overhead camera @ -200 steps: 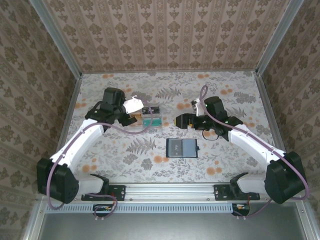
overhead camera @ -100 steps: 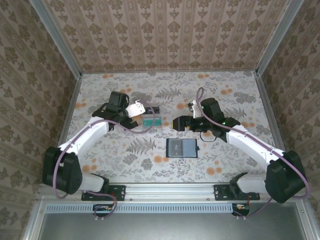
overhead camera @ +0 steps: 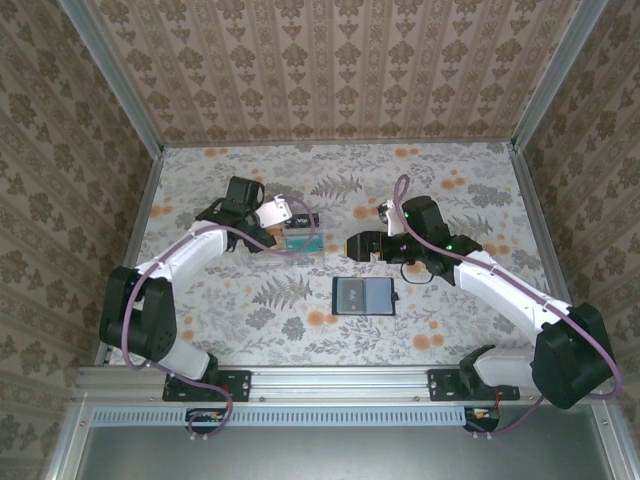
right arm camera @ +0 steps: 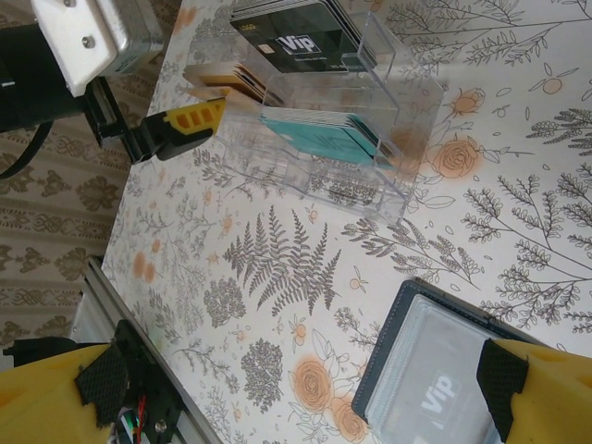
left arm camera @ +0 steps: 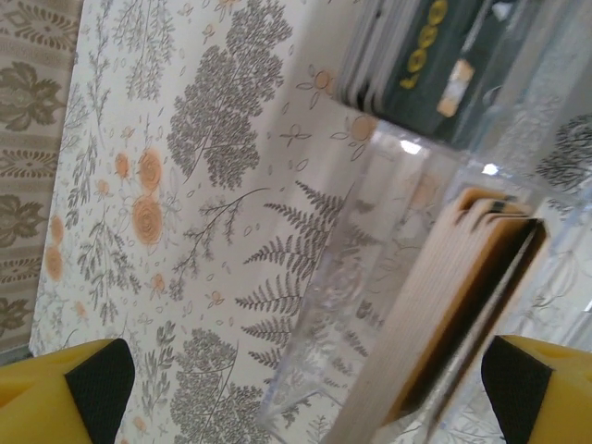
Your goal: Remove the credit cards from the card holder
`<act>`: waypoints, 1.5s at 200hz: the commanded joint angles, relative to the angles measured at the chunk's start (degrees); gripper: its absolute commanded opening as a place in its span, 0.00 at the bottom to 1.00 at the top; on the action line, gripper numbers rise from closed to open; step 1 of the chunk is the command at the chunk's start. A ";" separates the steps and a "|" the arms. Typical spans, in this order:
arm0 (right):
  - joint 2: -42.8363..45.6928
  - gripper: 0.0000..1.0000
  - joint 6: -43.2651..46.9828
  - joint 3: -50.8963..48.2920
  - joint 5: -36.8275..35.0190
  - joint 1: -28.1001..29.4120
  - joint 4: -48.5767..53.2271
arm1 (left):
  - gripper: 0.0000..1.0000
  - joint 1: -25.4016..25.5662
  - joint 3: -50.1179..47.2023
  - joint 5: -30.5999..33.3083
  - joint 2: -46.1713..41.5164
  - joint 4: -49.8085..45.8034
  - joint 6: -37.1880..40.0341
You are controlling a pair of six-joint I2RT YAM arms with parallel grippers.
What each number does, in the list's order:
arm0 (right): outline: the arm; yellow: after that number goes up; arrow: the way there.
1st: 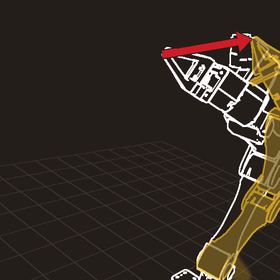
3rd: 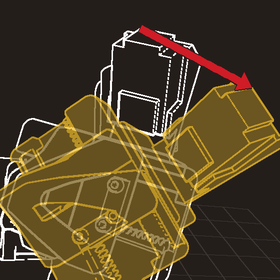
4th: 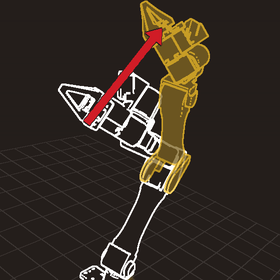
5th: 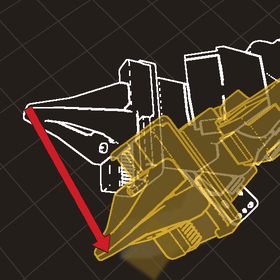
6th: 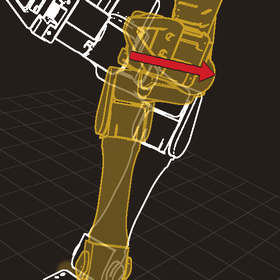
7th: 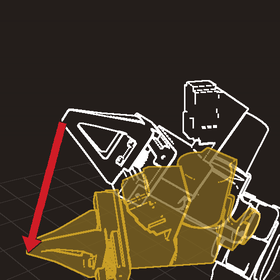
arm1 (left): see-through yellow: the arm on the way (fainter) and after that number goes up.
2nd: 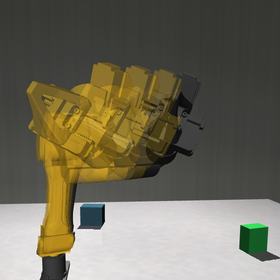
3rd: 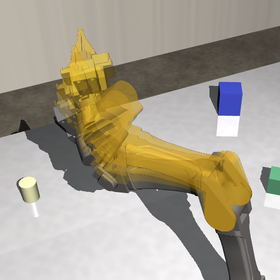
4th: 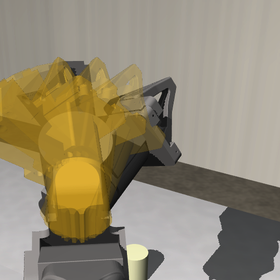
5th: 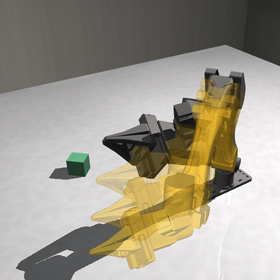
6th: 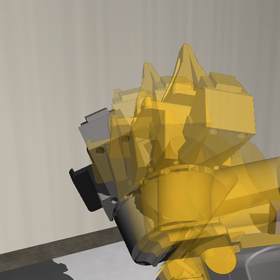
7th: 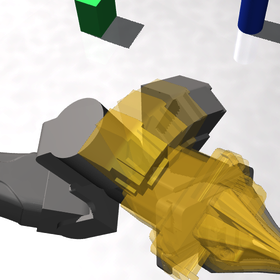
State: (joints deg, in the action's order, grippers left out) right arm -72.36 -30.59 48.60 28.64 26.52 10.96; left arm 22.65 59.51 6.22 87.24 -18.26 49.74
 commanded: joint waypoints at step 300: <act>1.85 0.95 -1.49 -3.29 -21.01 6.87 9.86 | 0.81 -2.23 -11.29 -14.90 -30.79 -6.34 -75.38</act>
State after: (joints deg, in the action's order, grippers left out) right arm -72.14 -31.42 47.70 13.37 32.71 17.02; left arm 18.06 51.75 -5.04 57.87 -26.11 -15.46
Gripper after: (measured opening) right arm 0.989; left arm 0.857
